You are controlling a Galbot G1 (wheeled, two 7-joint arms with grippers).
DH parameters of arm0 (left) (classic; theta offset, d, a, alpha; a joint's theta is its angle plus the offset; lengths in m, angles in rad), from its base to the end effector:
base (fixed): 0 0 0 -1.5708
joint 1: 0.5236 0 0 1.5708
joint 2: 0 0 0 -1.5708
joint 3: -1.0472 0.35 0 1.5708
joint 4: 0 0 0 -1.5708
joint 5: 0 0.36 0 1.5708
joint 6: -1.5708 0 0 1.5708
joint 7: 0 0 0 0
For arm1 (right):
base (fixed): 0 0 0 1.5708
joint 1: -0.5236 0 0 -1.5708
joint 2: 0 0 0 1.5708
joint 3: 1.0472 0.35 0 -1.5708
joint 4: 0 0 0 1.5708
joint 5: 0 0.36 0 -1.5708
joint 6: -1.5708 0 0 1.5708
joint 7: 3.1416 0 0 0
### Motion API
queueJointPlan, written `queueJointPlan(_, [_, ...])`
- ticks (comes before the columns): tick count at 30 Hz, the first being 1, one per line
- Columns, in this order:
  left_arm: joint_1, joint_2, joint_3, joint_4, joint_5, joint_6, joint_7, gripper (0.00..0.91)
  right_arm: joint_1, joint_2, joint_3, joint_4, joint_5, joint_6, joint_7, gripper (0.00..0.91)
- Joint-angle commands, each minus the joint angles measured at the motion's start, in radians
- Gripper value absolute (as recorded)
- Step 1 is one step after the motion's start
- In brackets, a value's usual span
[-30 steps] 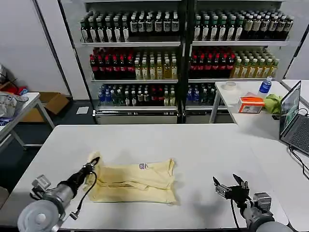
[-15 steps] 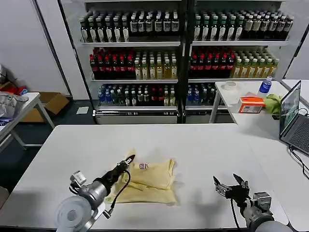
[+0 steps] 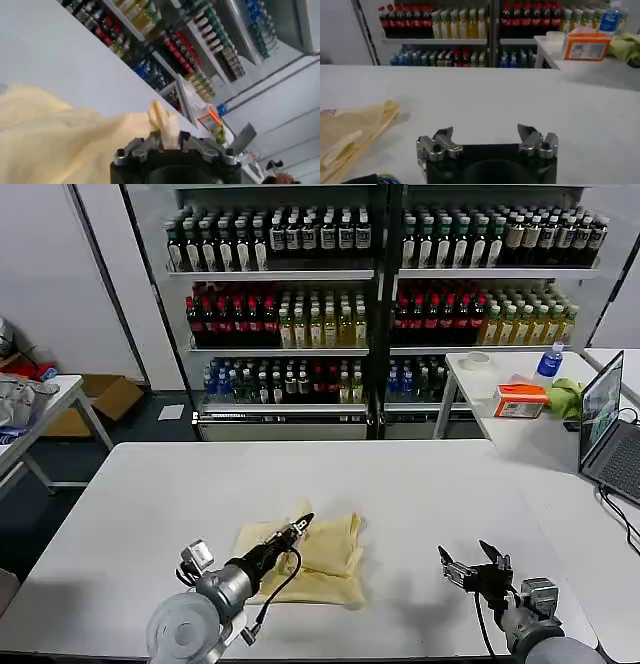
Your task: Fold and organize the clothes.
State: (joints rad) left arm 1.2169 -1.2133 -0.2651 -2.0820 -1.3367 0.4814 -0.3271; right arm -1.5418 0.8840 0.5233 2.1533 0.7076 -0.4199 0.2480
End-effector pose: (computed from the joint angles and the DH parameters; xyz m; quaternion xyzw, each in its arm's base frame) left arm 0.2669 -0.0143 -0.2395 -0.2051 -0.8558 0.3943 0.2649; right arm 0.2088 -0.0963 -0.2462 0.0643 -0.9720 0.0111 0.2258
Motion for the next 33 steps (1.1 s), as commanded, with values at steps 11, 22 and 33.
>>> queueJointPlan(11, [0.092, 0.049, -0.167, -0.028, 0.141, -0.018, 0.01, 0.907, 0.024, -0.008, -0.017, 0.004, 0.002, 0.001, -0.002, 0.907])
queueJointPlan(22, [0.245, 0.107, -0.296, 0.0, 0.269, -0.015, 0.042, 0.907, 0.049, -0.009, -0.033, 0.0, 0.006, 0.002, -0.003, 0.907])
queueJointPlan(33, [0.212, 0.005, -0.179, 0.076, 0.286, 0.048, 0.095, 0.907, 0.048, -0.01, -0.033, 0.012, 0.007, 0.0, 0.0, 0.907])
